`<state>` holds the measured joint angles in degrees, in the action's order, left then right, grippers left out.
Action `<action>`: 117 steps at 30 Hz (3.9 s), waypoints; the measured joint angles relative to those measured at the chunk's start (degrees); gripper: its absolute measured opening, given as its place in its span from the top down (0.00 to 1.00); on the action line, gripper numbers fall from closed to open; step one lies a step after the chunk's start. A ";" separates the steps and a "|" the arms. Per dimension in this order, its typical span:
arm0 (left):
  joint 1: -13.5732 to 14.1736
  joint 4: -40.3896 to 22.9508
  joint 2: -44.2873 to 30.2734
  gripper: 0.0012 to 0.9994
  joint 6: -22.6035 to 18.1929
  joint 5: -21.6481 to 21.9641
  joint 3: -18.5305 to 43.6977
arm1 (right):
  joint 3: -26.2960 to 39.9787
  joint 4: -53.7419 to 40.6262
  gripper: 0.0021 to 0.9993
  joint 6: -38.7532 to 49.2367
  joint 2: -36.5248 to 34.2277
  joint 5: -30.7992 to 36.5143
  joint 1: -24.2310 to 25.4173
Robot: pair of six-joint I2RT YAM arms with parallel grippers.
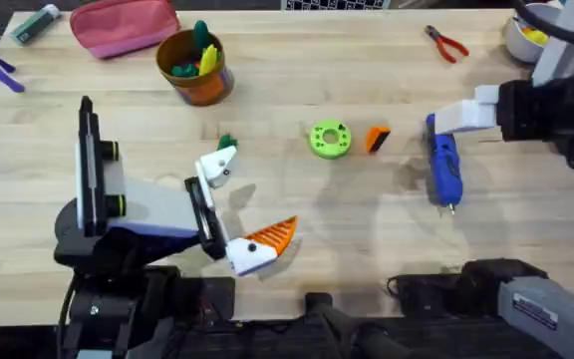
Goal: Pick up the gripper from the table and insert it into the empty holder that is missing its gripper. Then pick up a screw, insert it into the mounting hole, and use the screwdriver to tighten it. Finally, clean up the table by picking up the vegetable and placing it into the bucket.
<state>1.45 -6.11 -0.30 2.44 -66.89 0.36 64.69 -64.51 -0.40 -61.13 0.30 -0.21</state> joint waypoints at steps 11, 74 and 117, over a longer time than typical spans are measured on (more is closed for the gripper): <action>0.00 -0.98 0.00 0.01 -3.54 -1.07 0.02 | 0.00 0.00 0.01 0.00 -0.01 0.00 0.00; 0.00 -0.98 0.00 0.01 -3.98 -1.09 0.02 | 8.25 -0.22 0.01 -10.61 -21.08 -2.64 -16.24; 0.00 -0.98 -0.02 0.01 -3.98 -1.11 0.02 | 9.53 5.38 0.44 -15.51 -36.93 1.84 -19.17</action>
<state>1.45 -7.09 -0.32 -1.54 -68.01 0.38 74.22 -59.13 -15.92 -98.06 2.13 -19.38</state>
